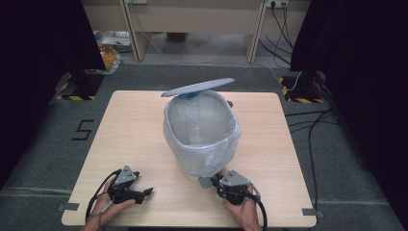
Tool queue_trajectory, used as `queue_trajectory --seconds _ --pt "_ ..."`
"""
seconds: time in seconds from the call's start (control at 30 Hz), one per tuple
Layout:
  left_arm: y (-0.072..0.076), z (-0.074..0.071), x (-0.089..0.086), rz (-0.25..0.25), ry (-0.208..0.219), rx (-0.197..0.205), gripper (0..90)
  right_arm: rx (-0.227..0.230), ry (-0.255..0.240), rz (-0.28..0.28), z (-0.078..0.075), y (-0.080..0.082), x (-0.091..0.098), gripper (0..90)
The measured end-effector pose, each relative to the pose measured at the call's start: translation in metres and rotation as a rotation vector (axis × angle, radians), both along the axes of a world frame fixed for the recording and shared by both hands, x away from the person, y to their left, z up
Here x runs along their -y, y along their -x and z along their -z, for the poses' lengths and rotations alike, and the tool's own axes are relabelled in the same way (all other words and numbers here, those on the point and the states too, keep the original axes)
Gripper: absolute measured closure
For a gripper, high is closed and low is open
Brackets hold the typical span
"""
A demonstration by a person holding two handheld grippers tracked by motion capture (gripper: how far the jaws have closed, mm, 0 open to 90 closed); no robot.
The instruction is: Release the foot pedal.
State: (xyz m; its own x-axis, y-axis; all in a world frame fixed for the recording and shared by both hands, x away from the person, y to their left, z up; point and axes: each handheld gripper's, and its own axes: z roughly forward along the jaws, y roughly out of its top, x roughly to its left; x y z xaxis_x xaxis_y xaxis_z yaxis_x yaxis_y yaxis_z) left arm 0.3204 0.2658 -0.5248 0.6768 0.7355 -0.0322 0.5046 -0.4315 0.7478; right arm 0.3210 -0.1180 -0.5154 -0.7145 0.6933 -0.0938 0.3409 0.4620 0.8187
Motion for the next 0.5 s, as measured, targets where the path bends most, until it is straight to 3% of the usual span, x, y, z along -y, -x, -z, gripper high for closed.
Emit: queue_trajectory --seconds 0.5 --pt "0.0000 0.0000 0.0000 -0.001 0.000 0.001 15.1 0.001 -0.013 0.029 -0.0010 -0.0005 0.0015 66.2"
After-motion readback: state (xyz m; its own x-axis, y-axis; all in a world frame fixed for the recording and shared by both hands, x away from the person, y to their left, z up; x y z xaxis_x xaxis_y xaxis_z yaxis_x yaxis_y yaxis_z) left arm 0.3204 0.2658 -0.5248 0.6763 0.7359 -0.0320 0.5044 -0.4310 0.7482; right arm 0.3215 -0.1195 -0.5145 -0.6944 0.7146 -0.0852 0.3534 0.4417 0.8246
